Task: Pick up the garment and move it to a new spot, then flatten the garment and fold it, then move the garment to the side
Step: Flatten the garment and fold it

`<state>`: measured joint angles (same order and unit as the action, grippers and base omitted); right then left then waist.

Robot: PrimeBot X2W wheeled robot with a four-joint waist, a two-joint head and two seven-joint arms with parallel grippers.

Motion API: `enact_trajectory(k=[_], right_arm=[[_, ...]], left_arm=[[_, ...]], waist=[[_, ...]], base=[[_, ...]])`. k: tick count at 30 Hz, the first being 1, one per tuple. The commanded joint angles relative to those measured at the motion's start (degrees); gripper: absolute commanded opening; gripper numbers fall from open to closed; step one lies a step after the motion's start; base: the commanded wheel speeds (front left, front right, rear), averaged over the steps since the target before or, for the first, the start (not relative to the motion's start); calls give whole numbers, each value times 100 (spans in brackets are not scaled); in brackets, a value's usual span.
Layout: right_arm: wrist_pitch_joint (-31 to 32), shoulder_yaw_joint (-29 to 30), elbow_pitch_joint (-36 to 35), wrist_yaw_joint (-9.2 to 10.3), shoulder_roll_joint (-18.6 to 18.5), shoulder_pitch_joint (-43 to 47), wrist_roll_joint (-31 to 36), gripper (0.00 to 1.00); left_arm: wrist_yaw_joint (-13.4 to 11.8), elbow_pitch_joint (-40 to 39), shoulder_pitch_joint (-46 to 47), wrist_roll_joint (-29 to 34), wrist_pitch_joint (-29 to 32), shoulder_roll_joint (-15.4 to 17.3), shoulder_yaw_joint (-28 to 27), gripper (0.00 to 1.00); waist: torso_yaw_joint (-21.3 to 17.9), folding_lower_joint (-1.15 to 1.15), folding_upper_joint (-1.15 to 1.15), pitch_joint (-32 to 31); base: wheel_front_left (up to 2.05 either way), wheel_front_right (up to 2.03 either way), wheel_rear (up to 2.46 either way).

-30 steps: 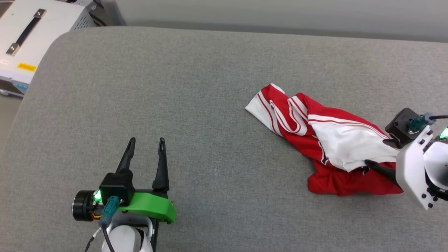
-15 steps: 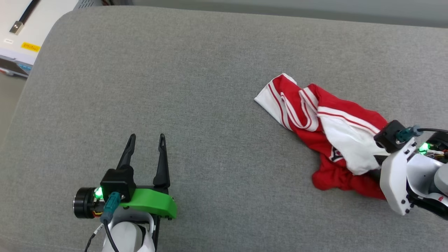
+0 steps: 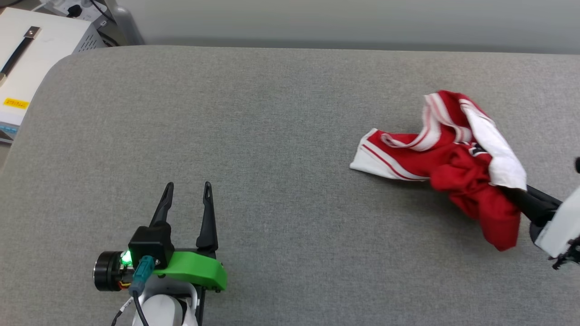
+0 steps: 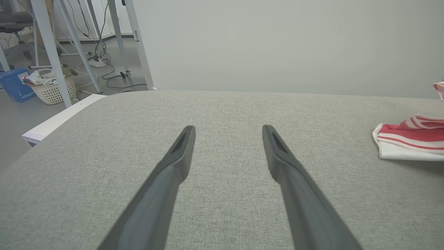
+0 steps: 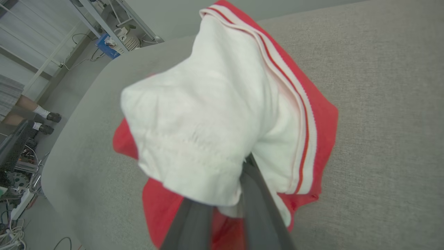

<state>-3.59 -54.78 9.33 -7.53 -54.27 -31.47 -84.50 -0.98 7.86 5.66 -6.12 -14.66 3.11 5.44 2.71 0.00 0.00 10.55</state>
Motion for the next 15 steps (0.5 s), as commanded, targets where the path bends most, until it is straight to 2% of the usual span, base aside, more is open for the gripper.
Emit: enact_trajectory(k=[1,9,15], right_arm=[[-141,130,119,4,-3,183,-295,0],[-689,830,1395,4,74,837,-1755,0],[-727,1350,2461,4,285,1094,-2839,0]], left_arm=[[23,-11,-39,-12,-34,-23,-7,100],[16,12,-6,-27,-34,-23,53,100],[3,22,44,-34,-34,-23,81,100]], waist=[[-16,0,0,21],[62,0,0,136],[127,0,0,218]], base=[[0,0,0],[0,0,0],[0,0,0]])
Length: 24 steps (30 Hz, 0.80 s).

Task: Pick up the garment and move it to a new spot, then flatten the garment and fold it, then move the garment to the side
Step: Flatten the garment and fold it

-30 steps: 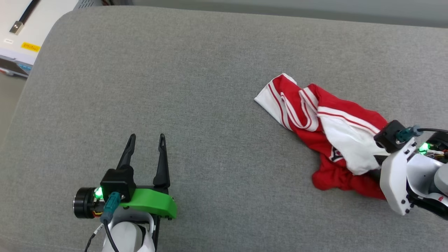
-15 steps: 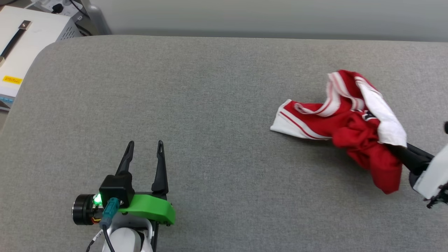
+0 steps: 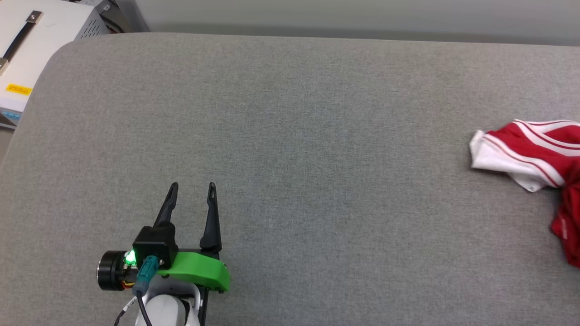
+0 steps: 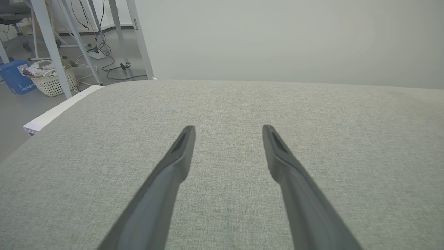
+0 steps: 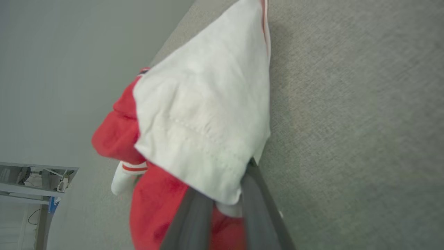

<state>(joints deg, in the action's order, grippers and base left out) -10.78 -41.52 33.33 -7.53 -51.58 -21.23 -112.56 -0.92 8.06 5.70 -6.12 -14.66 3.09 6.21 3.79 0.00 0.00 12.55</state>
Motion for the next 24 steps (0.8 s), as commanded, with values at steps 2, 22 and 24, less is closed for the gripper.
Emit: enact_trajectory(k=[2,22,24], right_arm=[[23,44,412,4,105,84,-150,0],[-420,2560,171,4,-33,-121,3697,100],[-420,2897,-365,4,-15,-43,4450,100]], left_arm=[[-9,13,50,-40,-34,-21,5,100],[-40,-89,-258,28,-34,-21,-152,100],[-42,-119,-265,39,-34,-21,-160,100]], waist=[[32,0,0,23],[-110,0,0,-509],[-110,0,0,-499]], base=[[0,0,0],[0,0,0],[0,0,0]])
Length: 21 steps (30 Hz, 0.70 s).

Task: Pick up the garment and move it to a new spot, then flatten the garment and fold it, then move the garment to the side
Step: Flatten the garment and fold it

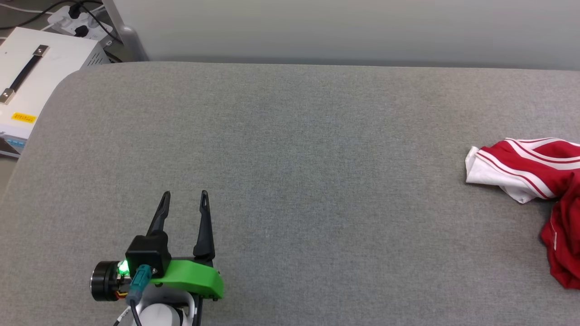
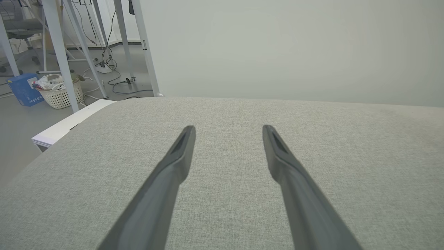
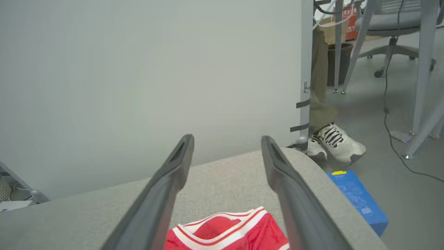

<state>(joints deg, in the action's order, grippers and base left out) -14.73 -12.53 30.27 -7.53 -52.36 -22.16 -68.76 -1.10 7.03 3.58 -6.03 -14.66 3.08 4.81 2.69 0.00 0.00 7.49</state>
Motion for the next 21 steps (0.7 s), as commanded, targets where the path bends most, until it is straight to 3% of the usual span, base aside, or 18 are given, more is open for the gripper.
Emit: enact_trajectory(k=[1,3,4,7,11,17,21], right_arm=[[-26,125,-365,4,92,89,431,100],[-16,140,-898,4,82,156,1006,100],[452,64,-1630,4,71,66,1676,100],[1428,-170,-2292,4,59,-96,2200,100],[2980,-768,-2893,4,-98,-258,2394,100],[4860,-1516,-3038,4,-352,-531,2183,100],[5495,-1814,-2713,4,-271,-800,2209,100]], left_arm=[[-24,-34,-55,35,-34,-20,-22,100],[-16,-60,-57,45,-34,-20,-19,100],[-18,-90,-40,53,-34,-20,-7,100],[-22,-107,6,45,-34,-20,22,100],[-24,-116,87,23,-34,-20,75,100],[-45,-152,250,-29,-34,-20,175,100],[-75,-178,389,-77,-34,-20,253,100]], waist=[[3,0,0,16],[14,0,0,44],[26,0,0,108],[58,0,0,194],[126,0,0,311],[281,0,0,575],[394,0,0,836]], base=[[0,0,0],[0,0,0],[0,0,0],[0,0,0],[0,0,0],[0,0,0],[0,0,0]])
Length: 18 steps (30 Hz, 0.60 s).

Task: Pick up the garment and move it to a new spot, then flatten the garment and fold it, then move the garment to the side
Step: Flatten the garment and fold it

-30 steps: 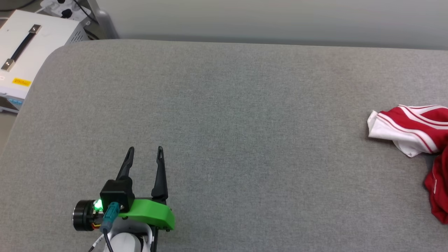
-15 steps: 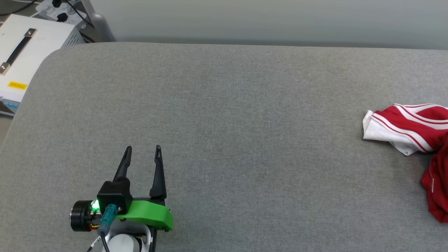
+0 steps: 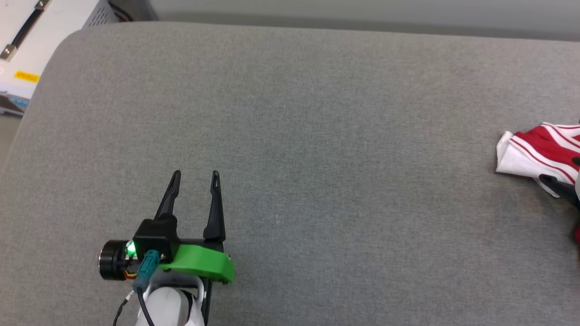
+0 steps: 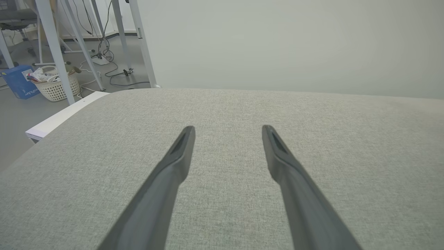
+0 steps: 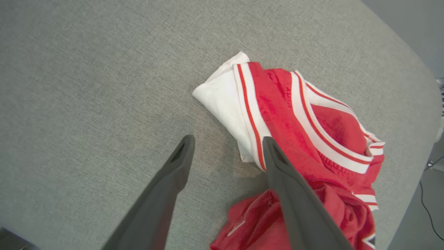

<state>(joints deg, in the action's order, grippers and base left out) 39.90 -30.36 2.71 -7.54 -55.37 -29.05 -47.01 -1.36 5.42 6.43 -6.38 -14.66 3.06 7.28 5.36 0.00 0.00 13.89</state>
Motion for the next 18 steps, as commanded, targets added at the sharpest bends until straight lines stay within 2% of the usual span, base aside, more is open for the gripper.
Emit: enact_trajectory(k=[1,10,15,16,17,18], right_arm=[[110,-105,138,5,41,-184,102,100],[90,-723,1618,5,289,-719,626,100],[-143,-974,2279,5,530,-665,515,100],[-251,-985,2317,5,559,-669,467,37],[-415,-989,2344,5,578,-675,416,0],[-532,-995,2358,5,584,-673,357,0]], left_arm=[[-58,-22,137,-53,-34,-18,26,100],[-146,-52,454,-164,-34,-18,211,100],[-185,-18,506,-187,-34,-18,205,100],[-190,-7,495,-186,-34,-18,196,100],[-194,10,478,-185,-34,-18,182,100],[-196,23,456,-183,-34,-18,166,100]], waist=[[151,0,0,257],[394,0,0,753],[418,0,0,772],[409,0,0,748],[398,0,0,697],[382,0,0,650]], base=[[0,0,0],[0,0,0],[0,0,0],[0,0,0],[0,0,0],[0,0,0]])
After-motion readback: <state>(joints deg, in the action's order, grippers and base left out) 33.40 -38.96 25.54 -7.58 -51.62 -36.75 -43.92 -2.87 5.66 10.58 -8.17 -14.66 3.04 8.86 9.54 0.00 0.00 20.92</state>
